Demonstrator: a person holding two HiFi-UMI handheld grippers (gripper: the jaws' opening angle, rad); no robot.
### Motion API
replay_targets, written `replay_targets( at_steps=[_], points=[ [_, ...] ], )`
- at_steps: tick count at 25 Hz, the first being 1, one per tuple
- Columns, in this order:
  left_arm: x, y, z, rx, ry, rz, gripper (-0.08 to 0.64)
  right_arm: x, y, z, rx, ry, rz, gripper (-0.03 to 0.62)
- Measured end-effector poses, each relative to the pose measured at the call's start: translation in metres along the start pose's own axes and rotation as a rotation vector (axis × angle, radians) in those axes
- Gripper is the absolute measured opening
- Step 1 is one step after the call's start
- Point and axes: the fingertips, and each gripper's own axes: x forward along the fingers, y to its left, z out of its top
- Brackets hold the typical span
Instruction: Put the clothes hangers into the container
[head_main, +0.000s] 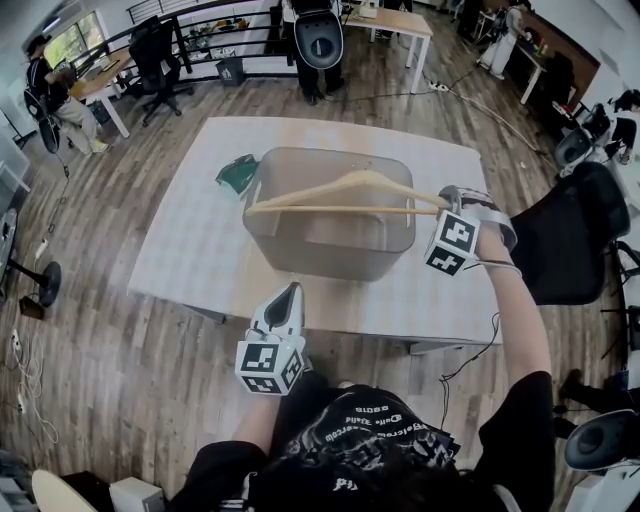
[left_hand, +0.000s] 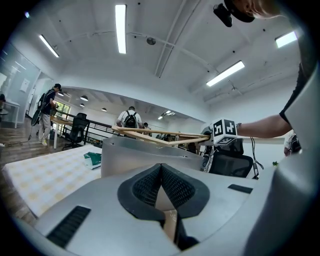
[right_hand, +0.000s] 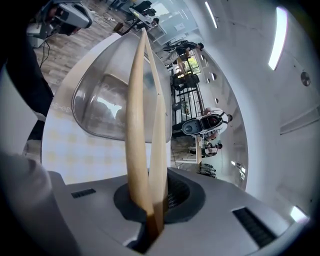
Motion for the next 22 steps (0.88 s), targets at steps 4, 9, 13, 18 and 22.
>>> replay_targets(
  at_steps=[4, 9, 13, 18, 22],
  points=[
    [0.003, 0.005, 0.004, 0.0, -0.008, 0.001, 0.02, -0.012, -0.022, 0.002, -0.014, -0.007, -0.035, 0.008],
    [0.009, 0.007, 0.001, 0.001, -0.003, -0.014, 0.02, -0.019, -0.051, 0.0, -0.051, 0.026, -0.141, 0.008],
    [0.015, 0.005, 0.002, -0.005, -0.004, -0.025, 0.02, -0.015, -0.066, -0.007, -0.122, 0.076, -0.192, 0.008],
    [0.022, 0.014, 0.004, -0.014, -0.003, -0.027, 0.02, -0.002, -0.061, 0.001, -0.168, 0.095, -0.183, 0.008],
    [0.027, 0.02, 0.002, -0.012, 0.004, -0.026, 0.02, 0.01, -0.055, 0.013, -0.19, 0.107, -0.15, 0.008]
  ],
)
